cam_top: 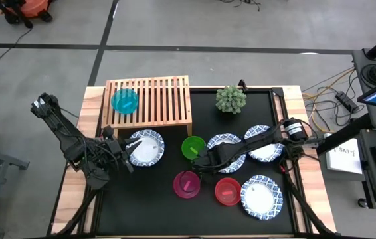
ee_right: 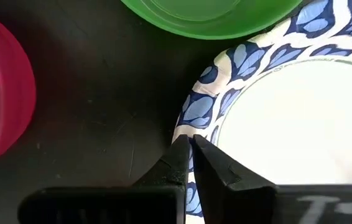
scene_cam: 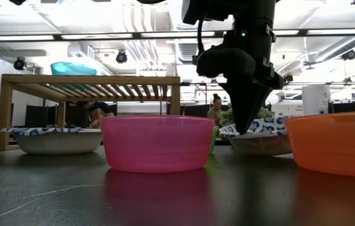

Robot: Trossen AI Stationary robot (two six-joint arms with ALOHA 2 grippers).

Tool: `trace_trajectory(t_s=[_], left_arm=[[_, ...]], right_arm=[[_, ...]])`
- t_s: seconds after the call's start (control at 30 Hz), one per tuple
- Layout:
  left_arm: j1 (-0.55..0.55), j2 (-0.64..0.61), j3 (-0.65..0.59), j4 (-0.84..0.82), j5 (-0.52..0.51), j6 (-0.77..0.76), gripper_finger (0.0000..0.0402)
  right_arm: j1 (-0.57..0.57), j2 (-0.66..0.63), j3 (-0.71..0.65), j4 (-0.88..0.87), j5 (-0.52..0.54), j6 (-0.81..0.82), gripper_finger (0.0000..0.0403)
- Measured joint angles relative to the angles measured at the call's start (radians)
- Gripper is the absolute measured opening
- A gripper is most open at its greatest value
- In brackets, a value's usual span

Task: Place and stack bowls onto a shelf
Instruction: Put the white patterned bowl on the shelf

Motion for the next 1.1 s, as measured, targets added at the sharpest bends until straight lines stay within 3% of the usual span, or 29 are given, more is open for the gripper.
trace_trajectory(t_s=[0.23,0.53,0.67,0.9,1.1], left_arm=[[0.000,0.000,0.000,0.000,0.000,0.000,0.0038],[0.000,0.000,0.000,0.000,0.000,0.011,0.0038],[0.000,0.000,0.000,0.000,0.000,0.011,0.0038],[0.000,0.000,0.000,0.000,0.000,0.015,0.0038],[0.000,0.000,0.000,0.000,0.000,0.015,0.0038]], right_arm=[[0.000,-0.010,0.014,-0.042,-0.001,-0.009,0.0035],[0.000,-0.012,0.029,-0.052,-0.002,-0.010,0.0153],[0.000,-0.012,0.023,-0.044,0.003,-0.010,0.0178],[0.000,0.025,0.003,-0.021,0.016,-0.010,0.0152],[0.000,0.024,0.003,-0.023,0.014,-0.010,0.0071]])
